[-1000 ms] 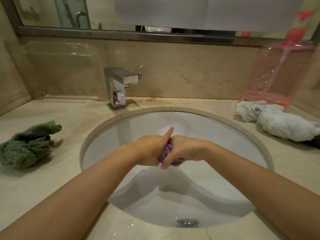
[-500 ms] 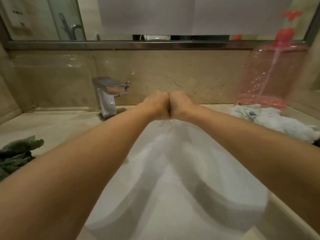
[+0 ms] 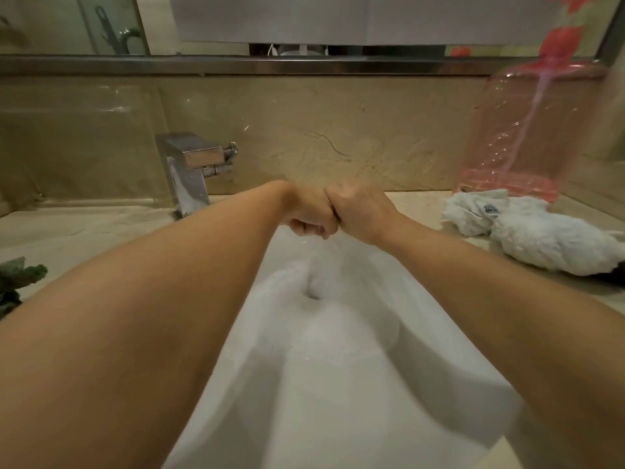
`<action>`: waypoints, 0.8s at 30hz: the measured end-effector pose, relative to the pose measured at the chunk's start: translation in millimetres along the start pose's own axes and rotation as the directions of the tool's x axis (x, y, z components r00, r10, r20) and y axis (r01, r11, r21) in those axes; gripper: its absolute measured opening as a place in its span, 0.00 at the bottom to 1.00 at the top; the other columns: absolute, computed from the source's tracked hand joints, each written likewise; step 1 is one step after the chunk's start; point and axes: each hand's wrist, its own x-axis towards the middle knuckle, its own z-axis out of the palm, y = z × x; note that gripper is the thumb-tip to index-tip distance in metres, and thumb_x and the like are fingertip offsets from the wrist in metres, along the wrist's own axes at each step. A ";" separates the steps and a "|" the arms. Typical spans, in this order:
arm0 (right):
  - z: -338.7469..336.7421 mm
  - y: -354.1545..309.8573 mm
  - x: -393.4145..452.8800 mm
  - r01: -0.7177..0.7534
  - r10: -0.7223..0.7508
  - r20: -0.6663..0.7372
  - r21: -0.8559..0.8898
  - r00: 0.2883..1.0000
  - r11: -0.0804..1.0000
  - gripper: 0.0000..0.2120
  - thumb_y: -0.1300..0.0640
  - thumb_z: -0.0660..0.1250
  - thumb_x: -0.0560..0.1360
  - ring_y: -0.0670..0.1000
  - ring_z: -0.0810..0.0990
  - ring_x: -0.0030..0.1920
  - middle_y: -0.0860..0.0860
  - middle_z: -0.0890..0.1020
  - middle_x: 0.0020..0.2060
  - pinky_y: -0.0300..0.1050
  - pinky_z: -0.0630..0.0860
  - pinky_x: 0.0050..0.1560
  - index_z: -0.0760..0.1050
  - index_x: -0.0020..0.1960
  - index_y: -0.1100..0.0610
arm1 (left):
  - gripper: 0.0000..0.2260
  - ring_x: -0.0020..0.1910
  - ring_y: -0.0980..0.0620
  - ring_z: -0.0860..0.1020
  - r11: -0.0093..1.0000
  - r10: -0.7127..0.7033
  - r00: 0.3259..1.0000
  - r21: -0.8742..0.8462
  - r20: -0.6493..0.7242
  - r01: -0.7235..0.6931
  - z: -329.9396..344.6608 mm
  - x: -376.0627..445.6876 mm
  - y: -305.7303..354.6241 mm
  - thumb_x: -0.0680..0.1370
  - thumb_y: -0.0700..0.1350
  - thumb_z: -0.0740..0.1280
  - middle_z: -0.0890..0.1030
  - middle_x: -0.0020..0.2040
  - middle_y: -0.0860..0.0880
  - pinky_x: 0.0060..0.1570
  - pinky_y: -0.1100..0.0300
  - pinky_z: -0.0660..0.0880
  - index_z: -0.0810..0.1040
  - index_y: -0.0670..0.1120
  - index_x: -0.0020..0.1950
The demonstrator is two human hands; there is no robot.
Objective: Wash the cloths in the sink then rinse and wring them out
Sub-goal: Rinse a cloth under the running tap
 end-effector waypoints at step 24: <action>-70.5 -30.4 -48.6 -0.922 0.174 0.932 0.262 0.319 0.285 0.11 0.62 0.74 0.70 0.47 0.73 0.28 0.51 0.72 0.30 0.39 0.71 0.27 0.71 0.38 0.55 | 0.36 0.49 0.42 0.80 0.340 0.602 0.787 0.935 -0.135 -0.100 56.4 -48.1 8.0 0.82 0.46 0.60 0.68 0.71 0.38 0.34 0.57 0.67 0.38 0.42 0.78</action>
